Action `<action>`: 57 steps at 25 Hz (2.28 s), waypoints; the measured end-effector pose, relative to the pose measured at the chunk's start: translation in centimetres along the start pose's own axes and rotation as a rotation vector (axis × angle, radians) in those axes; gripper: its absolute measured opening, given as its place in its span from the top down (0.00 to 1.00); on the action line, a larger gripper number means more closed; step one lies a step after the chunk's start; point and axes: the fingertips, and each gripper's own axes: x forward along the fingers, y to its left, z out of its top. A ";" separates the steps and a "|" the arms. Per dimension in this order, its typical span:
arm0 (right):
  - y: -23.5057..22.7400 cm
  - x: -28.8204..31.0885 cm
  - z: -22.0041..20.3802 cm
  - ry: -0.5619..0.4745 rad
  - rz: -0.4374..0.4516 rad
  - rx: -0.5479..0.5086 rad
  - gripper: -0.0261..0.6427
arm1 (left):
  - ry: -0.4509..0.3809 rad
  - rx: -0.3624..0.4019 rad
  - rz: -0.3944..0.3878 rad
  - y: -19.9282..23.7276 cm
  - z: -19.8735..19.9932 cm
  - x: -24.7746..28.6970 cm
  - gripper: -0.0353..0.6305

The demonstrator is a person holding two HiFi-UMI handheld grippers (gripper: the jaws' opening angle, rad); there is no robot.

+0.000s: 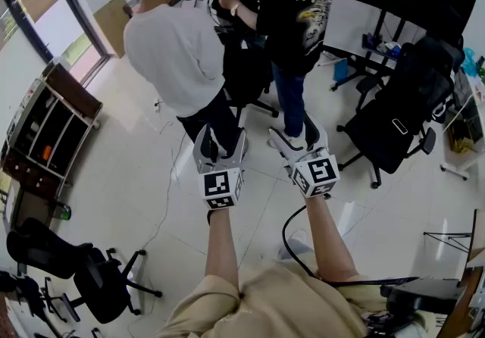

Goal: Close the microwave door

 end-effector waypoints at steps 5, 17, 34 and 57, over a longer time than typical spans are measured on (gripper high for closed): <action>-13.2 -1.8 2.4 -0.009 -0.132 -0.030 0.38 | -0.038 -0.001 -0.135 -9.9 1.6 10.3 0.41; -33.6 -21.4 6.9 0.000 -0.681 -0.221 0.38 | -0.111 -0.119 -0.738 -41.0 1.2 22.6 0.41; -20.3 -50.6 11.7 -0.065 -1.402 -0.327 0.40 | -0.170 -0.164 -1.451 -60.8 4.3 0.7 0.41; -11.0 -74.4 12.6 -0.134 -1.770 -0.361 0.41 | -0.218 -0.195 -1.795 -77.3 4.8 -18.6 0.41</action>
